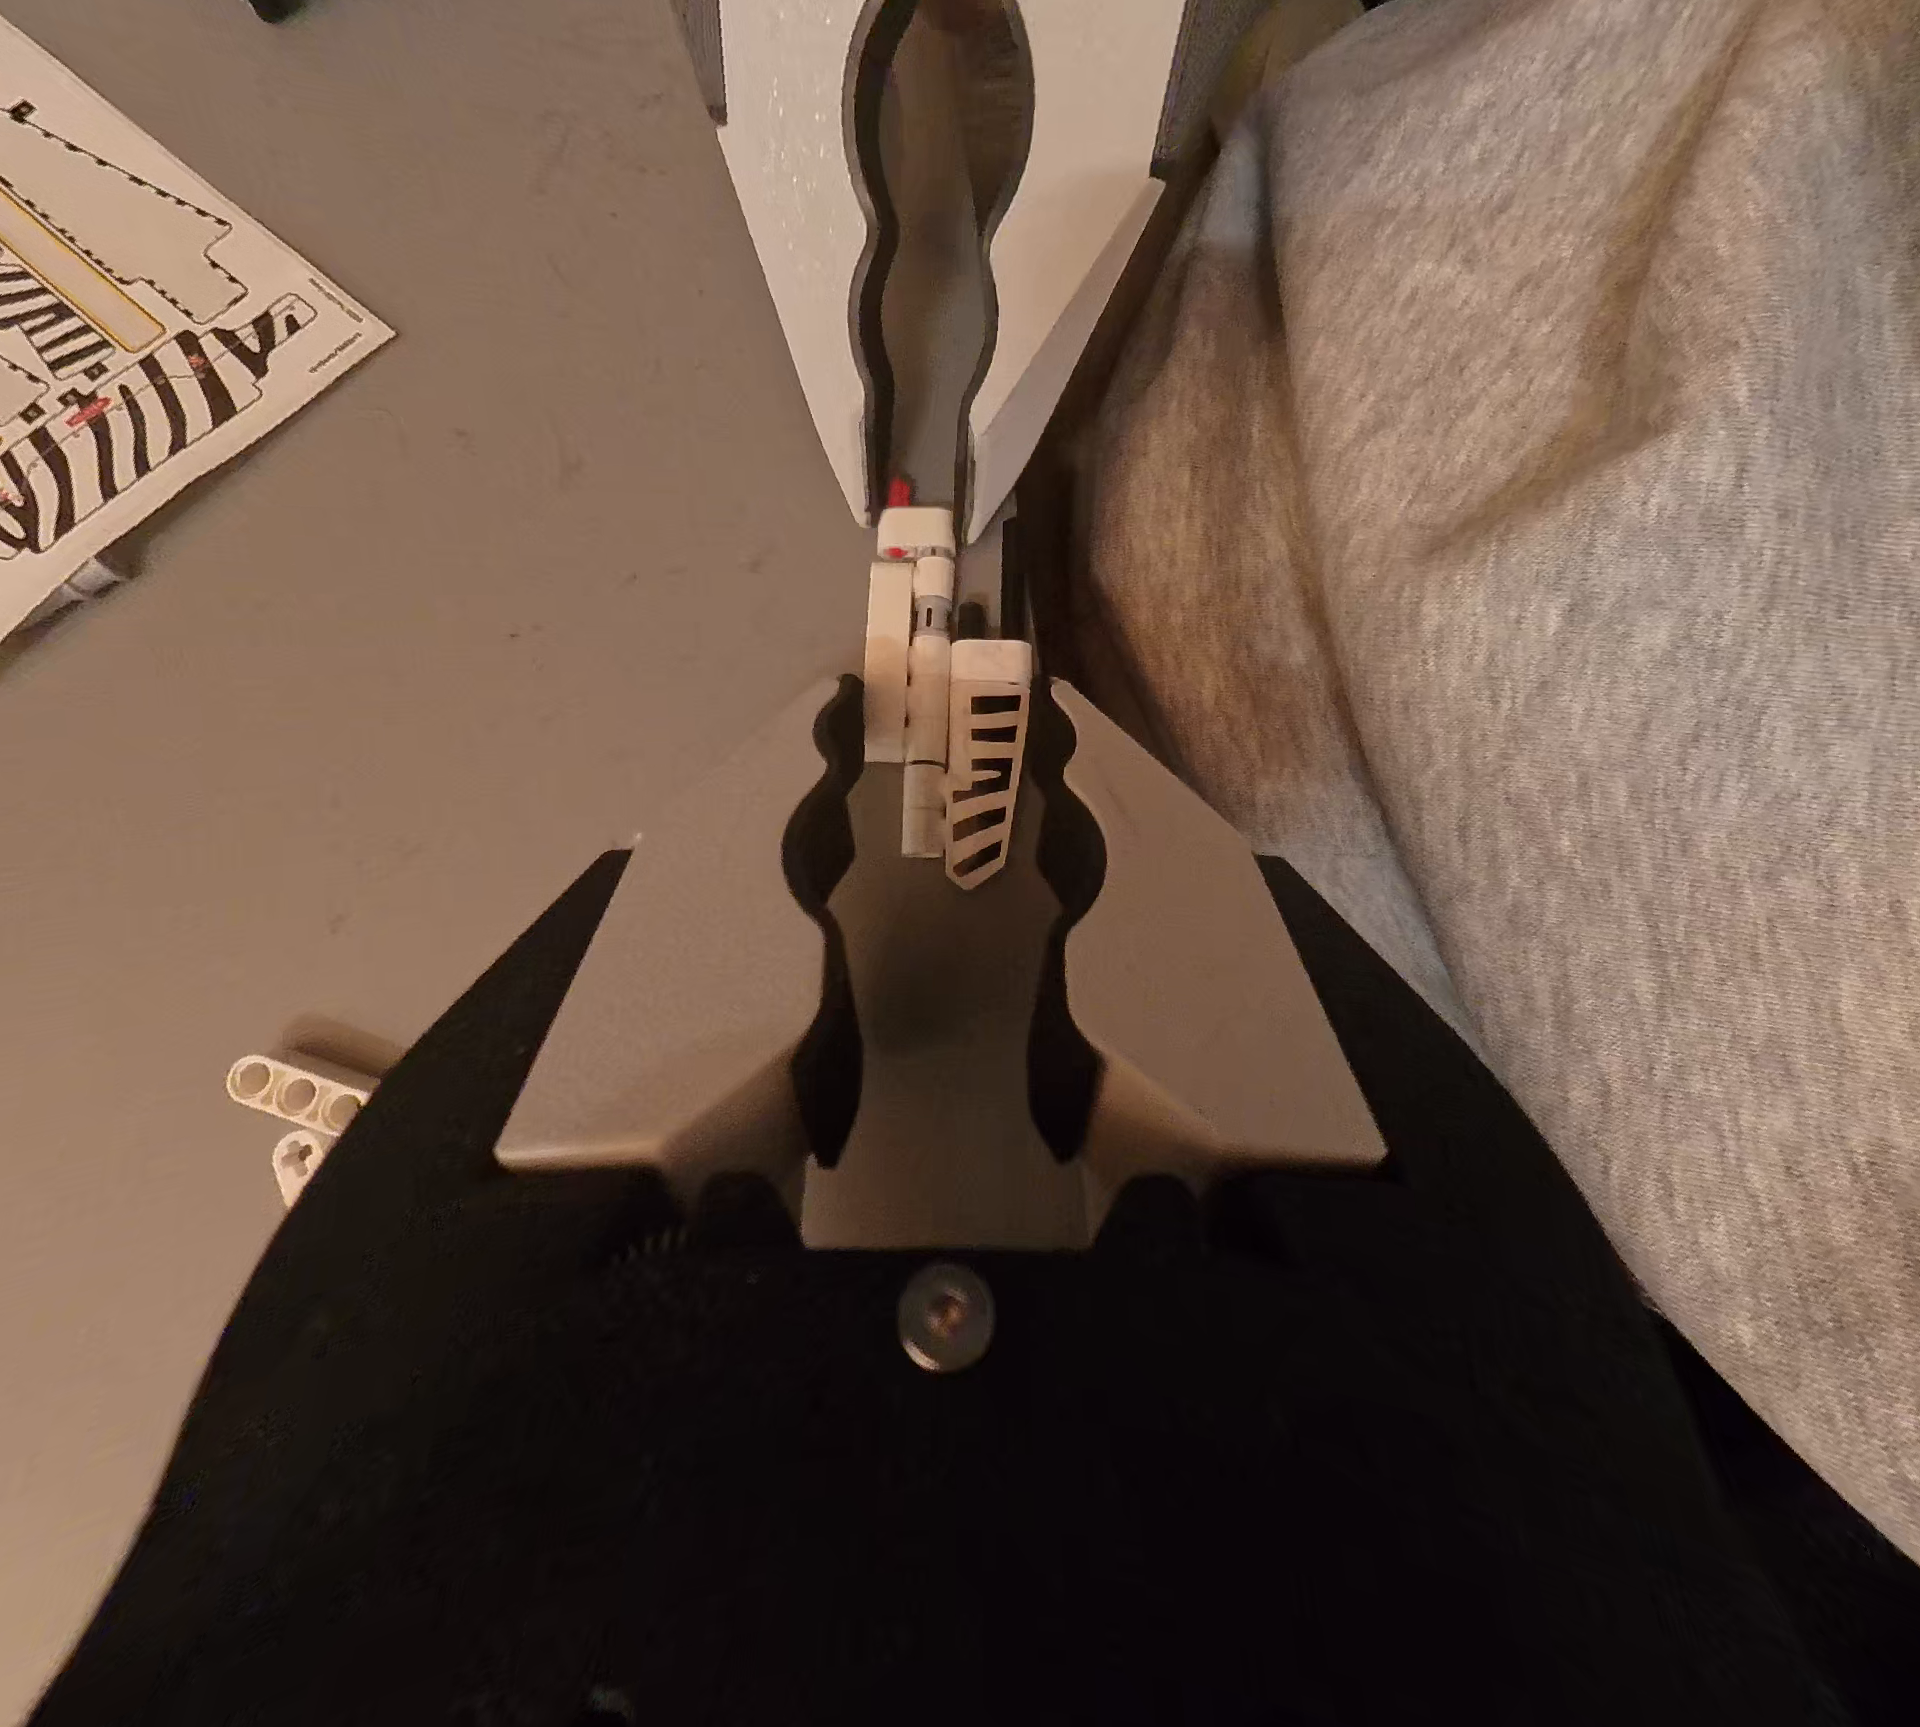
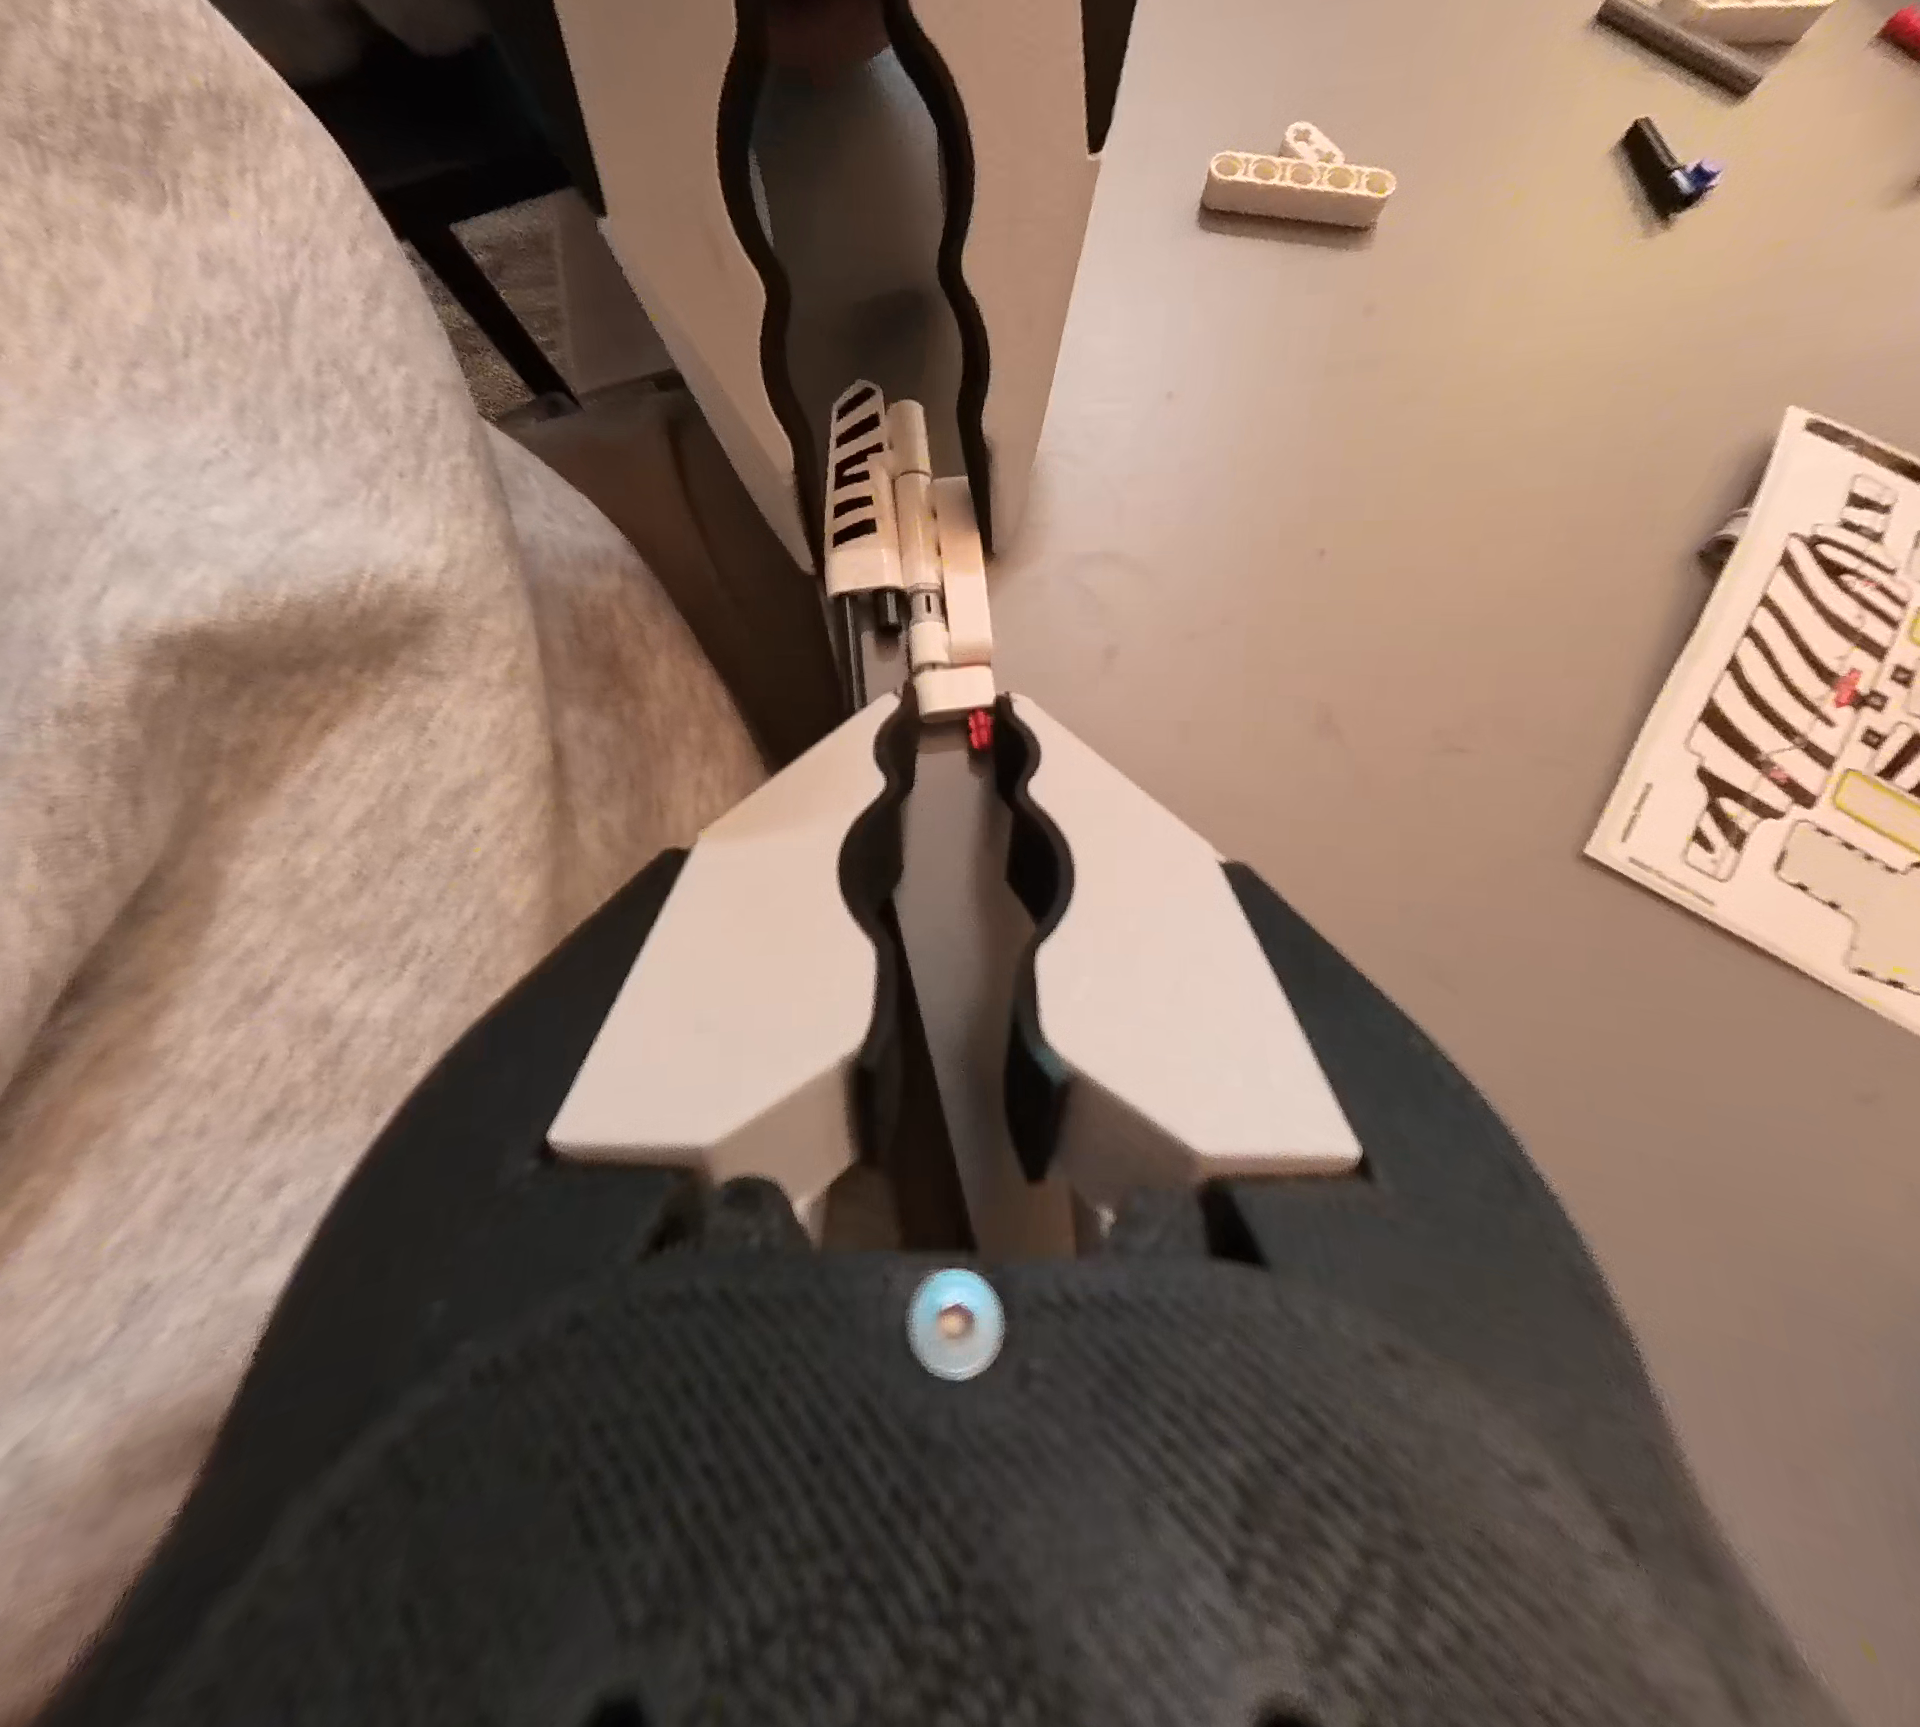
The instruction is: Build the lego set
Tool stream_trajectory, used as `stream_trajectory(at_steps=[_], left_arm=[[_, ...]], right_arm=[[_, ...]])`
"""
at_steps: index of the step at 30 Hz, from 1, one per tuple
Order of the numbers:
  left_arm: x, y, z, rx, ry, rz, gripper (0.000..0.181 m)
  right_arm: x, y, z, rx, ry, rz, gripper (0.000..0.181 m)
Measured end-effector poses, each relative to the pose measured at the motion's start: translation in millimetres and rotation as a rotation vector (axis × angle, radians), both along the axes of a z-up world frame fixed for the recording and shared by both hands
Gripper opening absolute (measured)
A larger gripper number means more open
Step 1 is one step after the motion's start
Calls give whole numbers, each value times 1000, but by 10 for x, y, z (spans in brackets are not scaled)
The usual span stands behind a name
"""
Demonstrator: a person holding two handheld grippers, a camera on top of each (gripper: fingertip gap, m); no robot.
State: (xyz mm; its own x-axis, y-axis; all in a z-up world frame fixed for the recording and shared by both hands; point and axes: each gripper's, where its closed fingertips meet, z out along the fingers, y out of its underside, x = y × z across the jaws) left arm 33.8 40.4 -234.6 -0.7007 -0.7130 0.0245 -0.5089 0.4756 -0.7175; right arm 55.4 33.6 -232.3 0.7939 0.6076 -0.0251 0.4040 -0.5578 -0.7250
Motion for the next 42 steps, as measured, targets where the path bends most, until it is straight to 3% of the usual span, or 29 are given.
stream_trajectory(at_steps=[19,20,23,25,31,35,38,42], left_arm=[[19,15,-2,4,-7,11,31],[23,18,-1,7,-11,15,33],[-17,-1,-12,0,11,27,68],[-39,39,7,-7,11,58,72],[-163,200,180,-97,-47,125,38],[-185,212,37,-50,5,153,39],[-165,195,-5,1,0,154,20],[-158,190,-2,-13,9,157,20]], right_arm=[[10,38,-6,-54,-20,-10,13],[6,45,-5,-51,-17,-10,13],[2,67,-5,-35,-12,-12,13],[18,70,-6,-29,-13,-18,13],[54,44,-5,-26,-6,-30,13],[18,49,-3,-25,7,-31,13],[4,57,-5,-28,-2,-38,13],[4,55,-5,-26,-10,-42,13]])
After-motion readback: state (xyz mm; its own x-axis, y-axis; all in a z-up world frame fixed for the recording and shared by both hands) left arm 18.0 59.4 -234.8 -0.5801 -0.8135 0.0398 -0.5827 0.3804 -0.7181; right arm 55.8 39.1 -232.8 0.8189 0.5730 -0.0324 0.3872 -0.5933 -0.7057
